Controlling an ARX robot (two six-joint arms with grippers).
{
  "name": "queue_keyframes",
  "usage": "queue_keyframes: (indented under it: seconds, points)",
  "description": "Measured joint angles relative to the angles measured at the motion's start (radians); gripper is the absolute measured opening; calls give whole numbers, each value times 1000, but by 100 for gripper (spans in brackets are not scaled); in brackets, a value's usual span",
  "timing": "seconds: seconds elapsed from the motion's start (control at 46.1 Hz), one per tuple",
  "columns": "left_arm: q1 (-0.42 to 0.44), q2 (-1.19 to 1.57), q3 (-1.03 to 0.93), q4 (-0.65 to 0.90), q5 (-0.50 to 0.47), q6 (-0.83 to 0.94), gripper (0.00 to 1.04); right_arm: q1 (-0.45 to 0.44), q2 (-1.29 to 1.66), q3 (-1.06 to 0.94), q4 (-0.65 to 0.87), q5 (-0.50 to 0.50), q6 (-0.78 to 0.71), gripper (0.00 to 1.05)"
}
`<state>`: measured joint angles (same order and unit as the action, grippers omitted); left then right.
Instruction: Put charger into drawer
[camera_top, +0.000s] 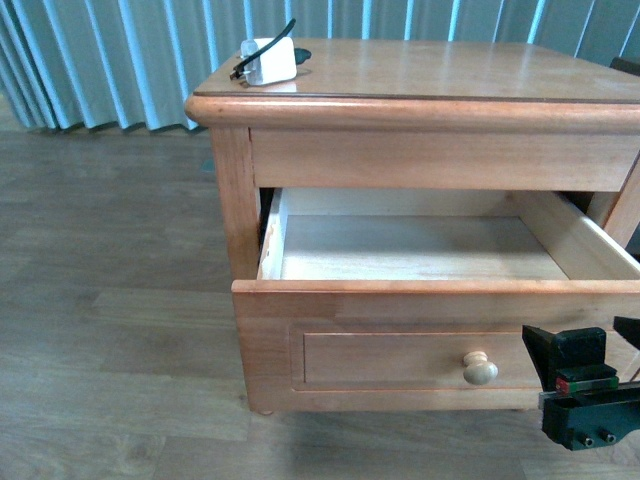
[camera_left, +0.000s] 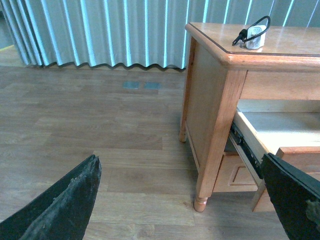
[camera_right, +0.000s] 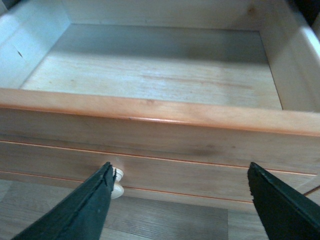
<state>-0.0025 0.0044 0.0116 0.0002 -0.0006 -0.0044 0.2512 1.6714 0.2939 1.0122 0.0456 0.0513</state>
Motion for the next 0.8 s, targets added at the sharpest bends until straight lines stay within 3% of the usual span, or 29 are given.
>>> queue_keyframes:
  seconds: [0.108, 0.39, 0.607, 0.802]
  points:
    - [0, 0, 0, 0, 0, 0, 99, -23, -198, -14, -139, -32, 4, 98]
    - [0, 0, 0, 0, 0, 0, 99, -142, -674, -15, -491, -121, 5, 96]
    - [0, 0, 0, 0, 0, 0, 99, -315, -943, -16, -713, -251, 28, 96]
    - [0, 0, 0, 0, 0, 0, 99, -427, -1072, -60, -767, -351, 43, 96]
